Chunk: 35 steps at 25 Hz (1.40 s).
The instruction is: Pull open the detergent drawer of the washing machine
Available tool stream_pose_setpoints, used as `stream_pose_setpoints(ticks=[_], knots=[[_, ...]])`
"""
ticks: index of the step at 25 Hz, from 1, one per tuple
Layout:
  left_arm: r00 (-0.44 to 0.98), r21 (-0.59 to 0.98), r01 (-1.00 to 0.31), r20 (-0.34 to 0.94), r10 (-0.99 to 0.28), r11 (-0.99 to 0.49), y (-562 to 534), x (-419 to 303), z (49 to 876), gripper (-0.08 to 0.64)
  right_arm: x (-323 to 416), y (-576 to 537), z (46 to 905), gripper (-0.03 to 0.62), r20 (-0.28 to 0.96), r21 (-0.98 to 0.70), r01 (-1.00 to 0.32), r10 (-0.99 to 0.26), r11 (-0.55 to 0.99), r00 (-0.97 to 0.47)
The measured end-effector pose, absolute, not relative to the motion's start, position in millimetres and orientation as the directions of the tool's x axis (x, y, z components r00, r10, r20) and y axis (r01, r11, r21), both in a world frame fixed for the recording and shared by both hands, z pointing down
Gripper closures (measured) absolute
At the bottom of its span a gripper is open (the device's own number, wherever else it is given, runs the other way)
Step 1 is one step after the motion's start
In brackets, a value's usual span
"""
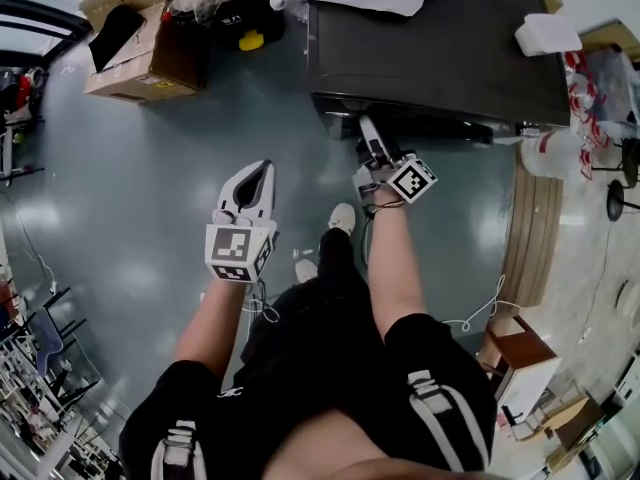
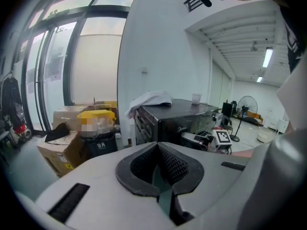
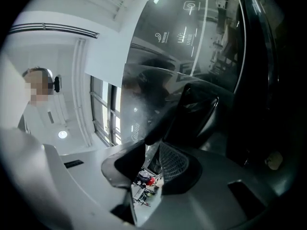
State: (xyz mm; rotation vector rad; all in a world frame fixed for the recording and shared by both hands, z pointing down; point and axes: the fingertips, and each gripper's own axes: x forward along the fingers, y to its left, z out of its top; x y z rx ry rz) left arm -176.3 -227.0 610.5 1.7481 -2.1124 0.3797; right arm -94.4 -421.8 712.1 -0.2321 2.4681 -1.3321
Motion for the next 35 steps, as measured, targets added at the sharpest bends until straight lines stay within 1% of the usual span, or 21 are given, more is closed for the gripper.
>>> stream_pose_setpoints(ticks=[6, 9, 15, 20, 27, 35], knots=[[-0.158, 0.028, -0.982, 0.435, -0.887, 0.188, -206, -174, 609, 0.558, -94, -414, 714, 0.504, -0.155, -0.828, -0.053, -0.318, 0.559, -0.935], [-0.144, 0.032, -0.984, 0.428, -0.892, 0.174, -198, -172, 606, 0.558, -85, -408, 708, 0.523, -0.177, -0.825, -0.044, -0.332, 0.564, -0.927], [-0.122, 0.049, -0.986, 0.433, -0.893, 0.159, -181, -170, 617, 0.558, -79, -405, 711, 0.523, -0.169, -0.815, -0.073, -0.356, 0.575, -0.919], [-0.111, 0.054, -0.988, 0.424, -0.899, 0.147, -175, -164, 614, 0.558, -57, -379, 716, 0.525, -0.192, -0.832, -0.049, -0.369, 0.553, -0.909], [-0.101, 0.052, -0.99, 0.38, -0.92, 0.131, -169, -149, 592, 0.558, -25, -338, 724, 0.525, -0.137, -0.85, -0.093, -0.387, 0.519, -0.912], [-0.089, 0.047, -0.993, 0.341, -0.936, 0.112, -149, -123, 572, 0.558, 8, -302, 725, 0.535, -0.103, -0.859, -0.13, -0.415, 0.496, -0.904]])
